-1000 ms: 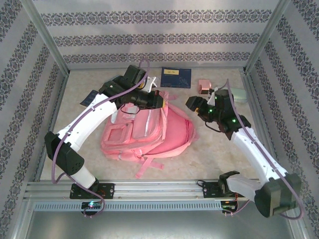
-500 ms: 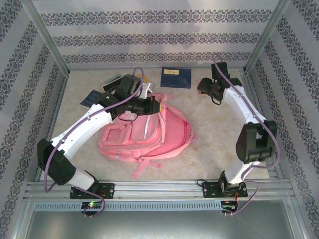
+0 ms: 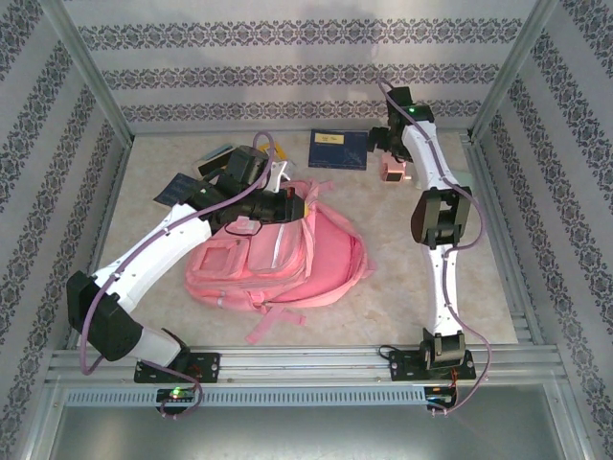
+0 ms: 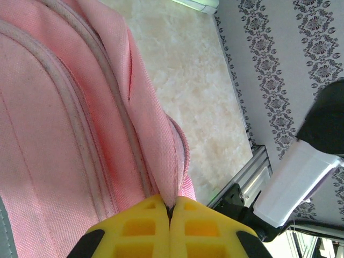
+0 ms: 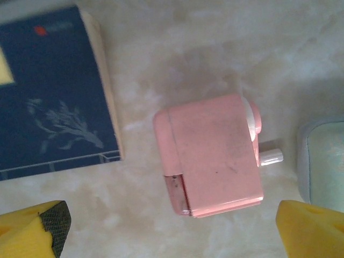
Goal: Pack books, pencil case, and school supplies into a backpack
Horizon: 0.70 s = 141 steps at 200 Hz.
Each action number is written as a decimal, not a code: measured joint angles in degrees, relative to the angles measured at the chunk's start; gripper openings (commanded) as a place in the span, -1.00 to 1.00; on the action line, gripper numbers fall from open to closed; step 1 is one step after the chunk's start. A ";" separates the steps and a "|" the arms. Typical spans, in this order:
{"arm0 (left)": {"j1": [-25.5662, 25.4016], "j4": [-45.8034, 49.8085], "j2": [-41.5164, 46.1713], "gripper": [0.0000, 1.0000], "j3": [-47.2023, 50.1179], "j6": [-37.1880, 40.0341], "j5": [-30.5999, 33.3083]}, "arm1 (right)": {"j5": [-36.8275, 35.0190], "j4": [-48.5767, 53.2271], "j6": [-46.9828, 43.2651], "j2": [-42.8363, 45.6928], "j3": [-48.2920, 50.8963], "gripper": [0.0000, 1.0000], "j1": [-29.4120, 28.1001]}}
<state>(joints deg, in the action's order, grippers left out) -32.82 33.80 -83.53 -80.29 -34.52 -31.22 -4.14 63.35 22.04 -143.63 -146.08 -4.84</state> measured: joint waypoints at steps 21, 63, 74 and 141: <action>0.00 0.02 -0.04 -1.00 0.00 0.48 -0.02 | -0.37 6.91 -0.48 -7.06 -11.39 0.95 0.57; 0.00 0.02 -1.16 -1.00 -0.02 1.29 -0.09 | -0.35 14.73 -1.09 -17.27 -27.69 0.96 1.66; 0.00 0.02 -1.60 -1.00 -0.02 1.33 -0.13 | -0.37 16.04 -1.33 -18.01 -27.82 0.94 1.73; 0.33 0.02 -3.23 -1.00 -0.09 1.49 -0.66 | -0.66 18.08 -2.78 -19.71 -27.93 0.59 1.86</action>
<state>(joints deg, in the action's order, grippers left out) -32.49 33.82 -86.76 -80.38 -33.04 -31.88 -4.80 81.43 19.27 -163.35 -174.01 -2.98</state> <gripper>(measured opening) 0.051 0.834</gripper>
